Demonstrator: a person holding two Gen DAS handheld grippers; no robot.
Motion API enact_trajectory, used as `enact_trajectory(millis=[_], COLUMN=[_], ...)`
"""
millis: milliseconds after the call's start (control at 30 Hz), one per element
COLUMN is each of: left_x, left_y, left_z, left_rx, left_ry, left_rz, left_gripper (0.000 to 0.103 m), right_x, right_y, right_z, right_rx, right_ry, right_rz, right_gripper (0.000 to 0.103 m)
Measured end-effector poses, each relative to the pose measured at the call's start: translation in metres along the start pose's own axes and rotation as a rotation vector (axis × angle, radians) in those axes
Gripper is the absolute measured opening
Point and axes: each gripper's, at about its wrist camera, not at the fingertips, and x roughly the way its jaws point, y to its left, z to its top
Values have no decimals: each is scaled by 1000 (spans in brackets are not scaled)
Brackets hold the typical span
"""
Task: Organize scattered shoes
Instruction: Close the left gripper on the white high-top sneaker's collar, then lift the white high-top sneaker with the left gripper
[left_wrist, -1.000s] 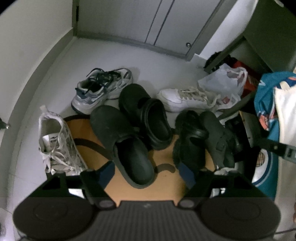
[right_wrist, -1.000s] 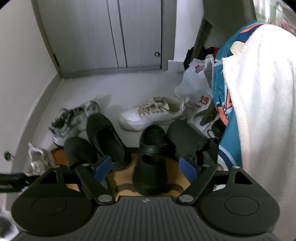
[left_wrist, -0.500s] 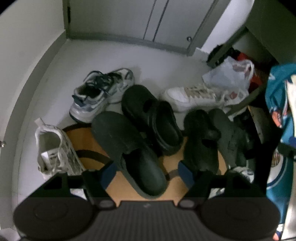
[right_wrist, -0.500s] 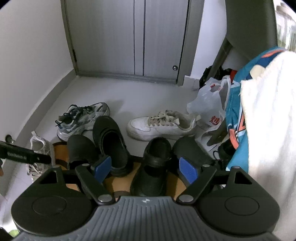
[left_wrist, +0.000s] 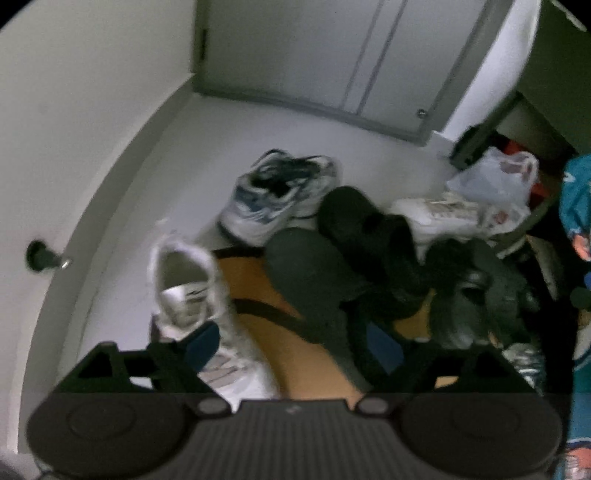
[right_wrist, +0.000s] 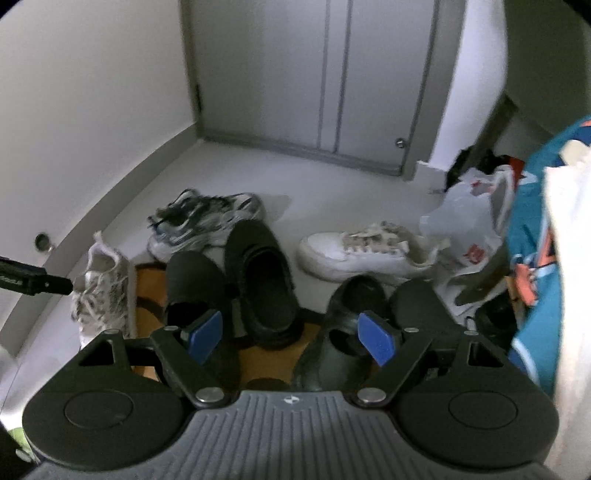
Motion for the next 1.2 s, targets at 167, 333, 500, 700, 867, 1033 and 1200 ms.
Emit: enact_trajectory(millis=[167,333,500,700,867,1033,1200], left_x=[24,45,61,74,78,74,78], left_y=[34,62,78,90,96,99,102], left_z=[-15,-26,-36,-44,-44,-44,-47], left_rx=[-77,-163,-204,-249,-298,-312,-332], left_ry=[16,44,36,45,55,36,27], left_rz=[24,11,-14,-58,-123,-103,-63], left_gripper=[91,91,91,91,91,91,91], right_x=[10,32,55,82,85,67,52], right_y=[21,38,51,55,44,16,-10], right_z=[-1,-2,-2,0,0,-13,-37], right_rx=[-100,-139,-145,-152,-187,-182,-106], right_ry=[-3,31,65,98,166,149,163], right_rz=[22,50,59,24,-33,-100,-107], right_gripper=[85,85,85,85,85,85,85])
